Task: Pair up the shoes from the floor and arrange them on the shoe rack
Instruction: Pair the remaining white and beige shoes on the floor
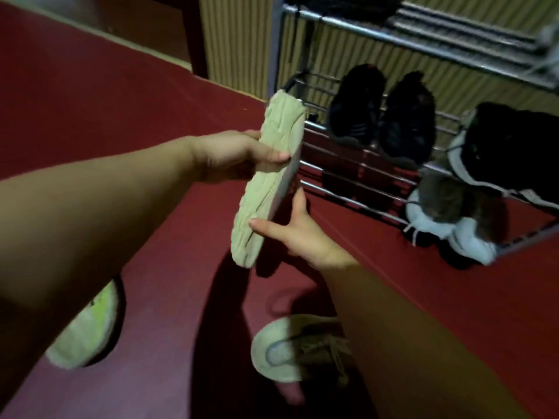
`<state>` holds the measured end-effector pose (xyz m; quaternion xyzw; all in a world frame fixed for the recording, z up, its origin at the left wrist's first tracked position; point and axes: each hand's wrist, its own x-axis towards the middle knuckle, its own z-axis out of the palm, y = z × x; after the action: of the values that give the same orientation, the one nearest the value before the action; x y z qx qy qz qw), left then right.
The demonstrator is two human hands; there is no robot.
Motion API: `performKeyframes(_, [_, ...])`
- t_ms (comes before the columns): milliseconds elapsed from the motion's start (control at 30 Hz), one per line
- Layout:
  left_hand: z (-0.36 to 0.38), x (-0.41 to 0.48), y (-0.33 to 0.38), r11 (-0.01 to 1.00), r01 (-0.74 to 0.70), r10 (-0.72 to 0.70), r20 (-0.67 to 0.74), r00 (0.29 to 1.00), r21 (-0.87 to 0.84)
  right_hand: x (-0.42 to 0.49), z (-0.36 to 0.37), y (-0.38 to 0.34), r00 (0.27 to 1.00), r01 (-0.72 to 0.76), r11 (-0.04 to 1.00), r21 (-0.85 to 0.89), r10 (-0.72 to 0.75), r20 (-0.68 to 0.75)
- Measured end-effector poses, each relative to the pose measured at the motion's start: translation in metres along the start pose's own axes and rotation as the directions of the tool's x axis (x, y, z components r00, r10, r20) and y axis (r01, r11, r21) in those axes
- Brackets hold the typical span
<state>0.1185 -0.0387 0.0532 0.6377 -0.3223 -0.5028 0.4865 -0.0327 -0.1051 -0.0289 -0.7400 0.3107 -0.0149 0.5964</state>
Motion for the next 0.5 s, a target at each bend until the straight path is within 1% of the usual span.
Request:
performKeyframes(33, [0.015,0.0,-0.001,0.999,-0.014,0.016,0.044,0.999,-0.039,-0.013,-0.011,0.005,1.0,0.026,0.998,0.051,-0.026,0.0])
performKeyframes(100, [0.024,-0.002,-0.007,0.995,-0.032,0.039,0.078,0.996,-0.093,-0.025,-0.019,0.01,0.999,0.047,0.988,0.15,-0.05,0.012])
performKeyframes(167, [0.043,-0.006,-0.015,0.989,-0.012,0.029,0.113,0.993,-0.148,-0.046,-0.027,0.017,0.999,0.026,0.98,0.196,-0.02,-0.033])
performKeyframes(267, [0.066,-0.009,-0.025,0.977,0.031,0.003,0.159,0.987,-0.21,-0.071,-0.034,0.034,0.994,0.02,0.982,0.185,0.001,-0.114])
performKeyframes(333, [0.079,-0.011,-0.029,0.975,0.057,-0.023,0.161,0.987,-0.213,-0.084,-0.037,0.043,0.994,0.009,0.984,0.18,0.011,-0.112])
performKeyframes(400, [0.09,-0.014,-0.028,0.981,0.114,-0.094,0.132,0.987,-0.155,-0.091,-0.038,0.048,0.994,-0.025,0.987,0.162,0.042,-0.103])
performKeyframes(467, [0.099,-0.019,-0.03,0.979,0.203,-0.201,0.075,0.977,-0.021,-0.092,-0.036,0.055,0.981,-0.078,0.982,0.169,0.106,-0.16])
performKeyframes(500, [0.102,-0.018,-0.032,0.962,0.268,-0.27,0.039,0.962,0.045,-0.093,-0.036,0.059,0.968,-0.109,0.976,0.189,0.148,-0.203])
